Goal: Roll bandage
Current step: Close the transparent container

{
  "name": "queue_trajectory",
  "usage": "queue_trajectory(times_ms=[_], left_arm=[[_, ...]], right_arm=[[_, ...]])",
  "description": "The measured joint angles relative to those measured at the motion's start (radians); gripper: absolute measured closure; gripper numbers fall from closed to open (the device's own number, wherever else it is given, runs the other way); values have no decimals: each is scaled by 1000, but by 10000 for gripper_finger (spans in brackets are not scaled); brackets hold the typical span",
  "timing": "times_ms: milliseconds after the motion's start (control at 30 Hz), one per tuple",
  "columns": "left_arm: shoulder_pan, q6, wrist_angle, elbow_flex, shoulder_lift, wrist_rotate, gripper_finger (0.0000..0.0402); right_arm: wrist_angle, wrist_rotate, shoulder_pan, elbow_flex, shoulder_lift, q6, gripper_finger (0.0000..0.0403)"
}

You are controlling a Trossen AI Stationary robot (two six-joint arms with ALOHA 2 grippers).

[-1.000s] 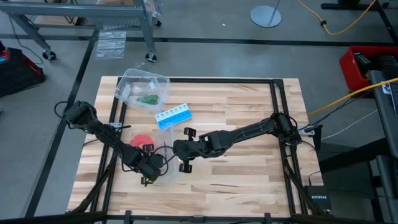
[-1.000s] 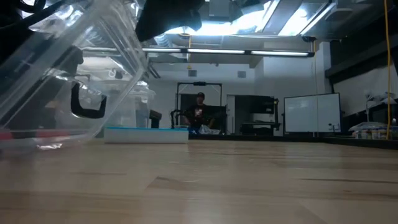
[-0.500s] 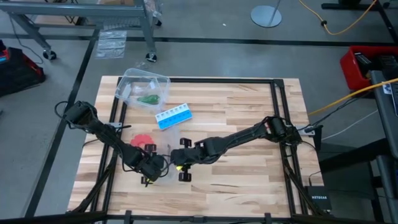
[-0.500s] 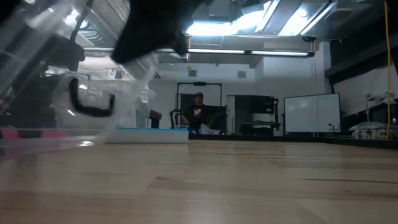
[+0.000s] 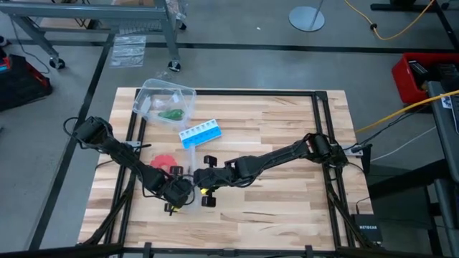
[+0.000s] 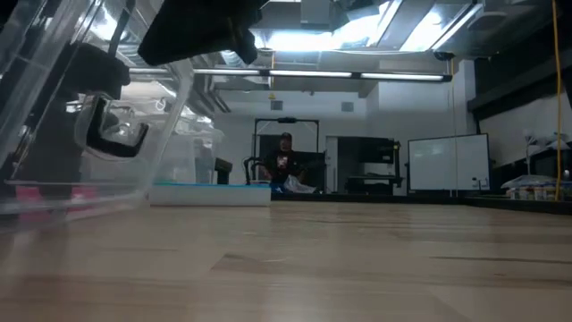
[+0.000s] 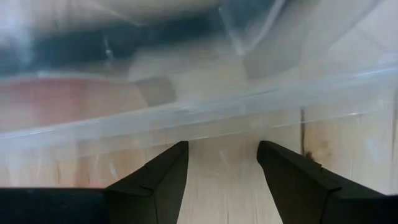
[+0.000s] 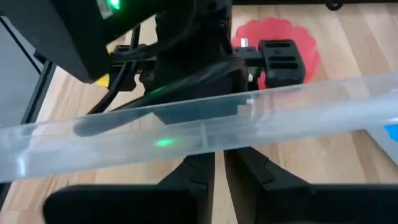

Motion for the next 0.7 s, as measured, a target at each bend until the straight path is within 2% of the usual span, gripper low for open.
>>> queue_trajectory(times_ms=[333,700], left_arm=[[32,154,70,-1,0,-14,204],[34,239,91,-3,0,-23,204]], right_arm=[[14,-33,-8,0,0,-24,363],[28,-37,-13,0,0,-25,363]])
